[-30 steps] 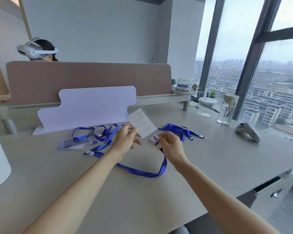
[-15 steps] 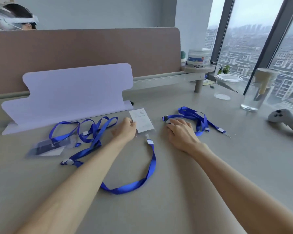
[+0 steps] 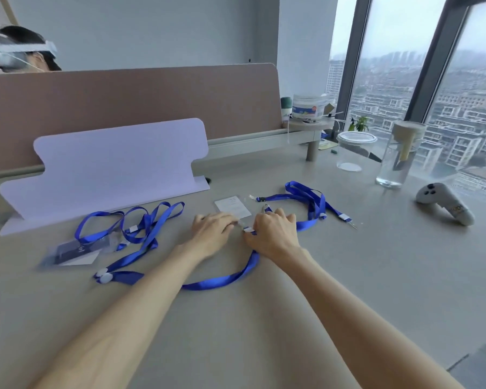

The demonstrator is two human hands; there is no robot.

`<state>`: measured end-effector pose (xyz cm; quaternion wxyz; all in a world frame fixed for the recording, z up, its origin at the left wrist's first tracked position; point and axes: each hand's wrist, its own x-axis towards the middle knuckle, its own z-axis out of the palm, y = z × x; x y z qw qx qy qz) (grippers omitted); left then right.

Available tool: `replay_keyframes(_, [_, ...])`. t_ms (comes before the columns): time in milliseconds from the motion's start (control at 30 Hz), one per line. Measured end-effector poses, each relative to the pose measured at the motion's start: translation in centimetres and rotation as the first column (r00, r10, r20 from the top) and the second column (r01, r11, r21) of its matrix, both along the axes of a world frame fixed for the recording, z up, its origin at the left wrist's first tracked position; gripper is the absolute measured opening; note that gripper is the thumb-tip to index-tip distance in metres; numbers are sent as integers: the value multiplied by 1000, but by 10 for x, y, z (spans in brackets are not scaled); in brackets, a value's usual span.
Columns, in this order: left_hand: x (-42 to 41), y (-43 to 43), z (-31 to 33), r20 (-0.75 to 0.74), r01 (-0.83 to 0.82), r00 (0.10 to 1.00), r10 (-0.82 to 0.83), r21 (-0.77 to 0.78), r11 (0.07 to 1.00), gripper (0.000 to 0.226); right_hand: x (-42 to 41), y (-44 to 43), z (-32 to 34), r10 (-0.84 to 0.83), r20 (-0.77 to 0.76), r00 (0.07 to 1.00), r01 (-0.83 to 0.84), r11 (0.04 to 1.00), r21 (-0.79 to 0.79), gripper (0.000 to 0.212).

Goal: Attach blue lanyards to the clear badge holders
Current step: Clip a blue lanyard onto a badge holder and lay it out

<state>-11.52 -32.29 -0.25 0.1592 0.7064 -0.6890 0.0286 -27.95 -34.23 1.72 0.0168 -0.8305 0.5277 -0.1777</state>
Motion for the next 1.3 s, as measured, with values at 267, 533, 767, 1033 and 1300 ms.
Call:
replay_keyframes(267, [18,-12,14,-28,-44,998,50,200,979,38,-4,11,13,-27,323,946,-87,939,332,18])
replay_keyframes(533, [12,-16,7,-64,-81,994,94,183,980,38,-40,28,41,-12,561,828,-215,917,337,24])
replay_keyframes(767, [3,-16,5,-65,-120,989,135,187,975,36,-81,60,51,33,631,775,-327,875,357,21])
replay_keyframes(1033, [-2,-16,4,-52,-149,986,159,160,976,35,-109,74,44,-19,520,854,-189,919,345,21])
replay_keyframes(1300, [-1,-17,-3,-57,-165,983,175,154,974,32,-147,99,57,-68,469,881,-131,916,378,19])
